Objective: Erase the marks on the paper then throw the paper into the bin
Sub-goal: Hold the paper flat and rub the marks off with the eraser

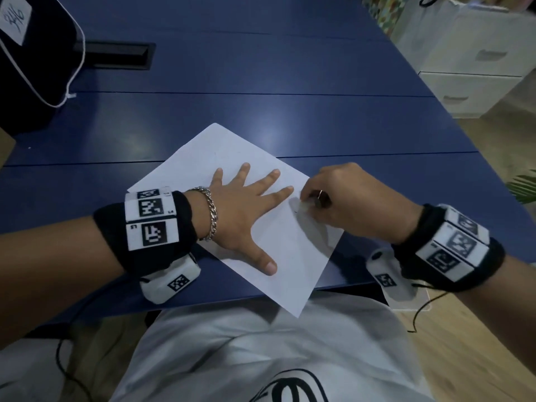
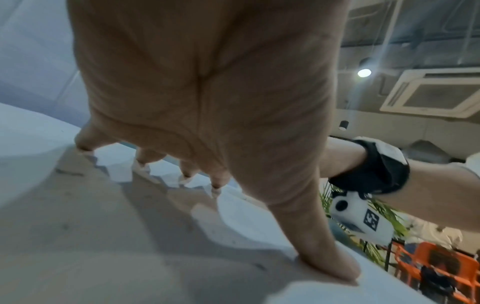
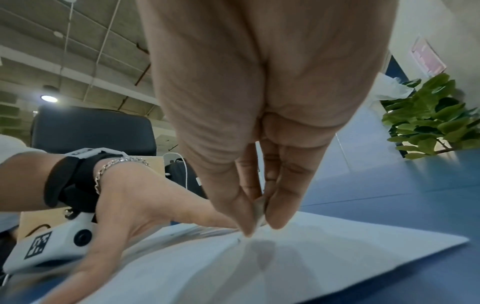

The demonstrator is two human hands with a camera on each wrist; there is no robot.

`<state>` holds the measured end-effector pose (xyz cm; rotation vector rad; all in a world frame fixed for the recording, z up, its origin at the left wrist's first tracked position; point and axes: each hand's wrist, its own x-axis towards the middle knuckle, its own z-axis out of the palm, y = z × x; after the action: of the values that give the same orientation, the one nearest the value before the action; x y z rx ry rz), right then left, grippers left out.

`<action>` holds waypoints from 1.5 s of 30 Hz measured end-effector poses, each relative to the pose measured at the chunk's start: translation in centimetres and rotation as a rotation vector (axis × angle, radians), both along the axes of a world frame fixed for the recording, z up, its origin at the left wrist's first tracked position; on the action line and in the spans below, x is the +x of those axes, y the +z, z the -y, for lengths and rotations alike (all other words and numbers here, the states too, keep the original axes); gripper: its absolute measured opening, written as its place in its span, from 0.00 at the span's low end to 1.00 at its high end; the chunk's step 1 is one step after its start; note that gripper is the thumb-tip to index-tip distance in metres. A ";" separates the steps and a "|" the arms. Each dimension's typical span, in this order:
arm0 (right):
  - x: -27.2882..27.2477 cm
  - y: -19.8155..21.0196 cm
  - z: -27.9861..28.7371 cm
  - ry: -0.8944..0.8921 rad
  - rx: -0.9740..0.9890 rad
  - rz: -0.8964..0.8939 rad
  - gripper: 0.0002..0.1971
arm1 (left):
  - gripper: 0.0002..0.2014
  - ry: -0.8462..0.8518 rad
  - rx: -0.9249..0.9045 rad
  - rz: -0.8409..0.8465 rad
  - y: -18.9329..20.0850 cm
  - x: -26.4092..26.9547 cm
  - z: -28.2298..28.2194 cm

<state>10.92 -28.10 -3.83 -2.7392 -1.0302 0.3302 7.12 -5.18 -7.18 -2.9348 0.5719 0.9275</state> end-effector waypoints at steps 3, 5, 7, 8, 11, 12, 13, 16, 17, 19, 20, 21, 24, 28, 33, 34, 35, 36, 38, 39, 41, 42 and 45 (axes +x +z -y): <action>-0.4 -0.2 -0.6 -0.013 -0.050 0.037 0.04 | 0.76 0.003 0.026 0.016 -0.3 -0.1 0.3; -2.1 -0.3 -1.1 0.075 -0.061 0.011 0.04 | 0.78 0.010 0.025 0.026 -0.4 -0.1 0.3; -4.0 -0.2 -1.6 0.171 -0.063 -0.074 0.05 | 0.78 0.014 0.027 0.023 -0.5 -0.1 0.4; -3.9 0.0 -1.5 0.190 -0.078 -0.087 0.05 | 0.78 0.012 0.031 0.023 -0.5 -0.1 0.5; -0.6 0.2 -0.5 0.069 -0.093 0.003 0.04 | 0.79 0.010 0.039 0.020 -0.4 -0.1 0.5; 0.1 0.3 -0.2 0.030 -0.080 0.023 0.04 | 0.79 0.012 0.037 0.019 -0.4 -0.1 0.4; 0.1 0.2 -0.2 0.022 -0.071 0.037 0.04 | 0.79 0.013 0.034 0.020 -0.4 0.0 0.4; -3.2 0.0 -1.8 0.149 -0.058 -0.023 0.04 | 0.79 0.015 0.030 0.021 -0.5 -0.1 0.4; -4.0 0.0 -2.1 0.184 -0.074 -0.067 0.04 | 0.79 0.016 0.030 0.023 -0.5 -0.1 0.4; -2.8 0.0 -1.8 0.163 -0.127 -0.046 0.05 | 0.79 0.015 0.036 0.020 -0.4 -0.1 0.4; -1.3 0.0 -1.4 0.102 -0.124 -0.005 0.05 | 0.79 0.014 0.040 0.015 -0.4 -0.1 0.4; 0.0 0.2 -0.9 0.036 -0.096 0.025 0.04 | 0.79 0.014 0.041 0.012 -0.3 -0.1 0.4; 0.4 -0.1 -0.5 -0.004 -0.029 0.076 0.05 | 0.79 0.009 0.049 0.017 -0.3 -0.1 0.4; -3.0 0.2 -0.9 0.142 -0.118 -0.025 0.07 | 0.78 0.009 0.056 0.010 -0.2 -0.1 0.5; -0.5 0.6 3.3 -0.060 0.005 0.010 0.07 | 0.80 -0.073 0.023 0.021 -0.2 0.1 -0.6; -0.5 0.4 4.0 -0.076 0.012 0.006 0.06 | 0.81 -0.112 0.018 0.034 -0.1 0.2 -1.0; -0.9 0.1 4.3 -0.081 0.008 -0.006 0.04 | 0.81 -0.151 0.022 0.051 -0.1 0.3 -1.5; -1.4 -0.2 4.6 -0.079 0.001 -0.020 0.02 | 0.82 -0.179 0.036 0.070 0.0 0.4 -2.0; -2.3 -0.5 4.9 -0.075 -0.001 -0.061 0.02 | 0.83 -0.184 0.078 0.105 0.3 0.8 -3.2; -2.6 -0.3 4.9 -0.075 -0.003 -0.082 0.02 | 0.83 -0.170 0.096 0.109 0.6 0.9 -3.9; -2.8 0.0 4.9 -0.061 -0.011 -0.087 0.02 | 0.83 -0.139 0.095 0.090 1.1 1.1 -4.7; -2.7 0.2 4.8 -0.053 -0.009 -0.077 0.03 | 0.81 -0.127 0.076 0.080 1.3 1.1 -4.8; -1.9 0.8 3.8 -0.044 0.005 -0.073 0.05 | 0.77 -0.114 0.011 0.070 1.6 0.9 -3.5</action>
<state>9.00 -31.93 -3.02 -2.7197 -0.9493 0.4162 8.00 -1.66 -5.55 -2.8764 0.7195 0.8107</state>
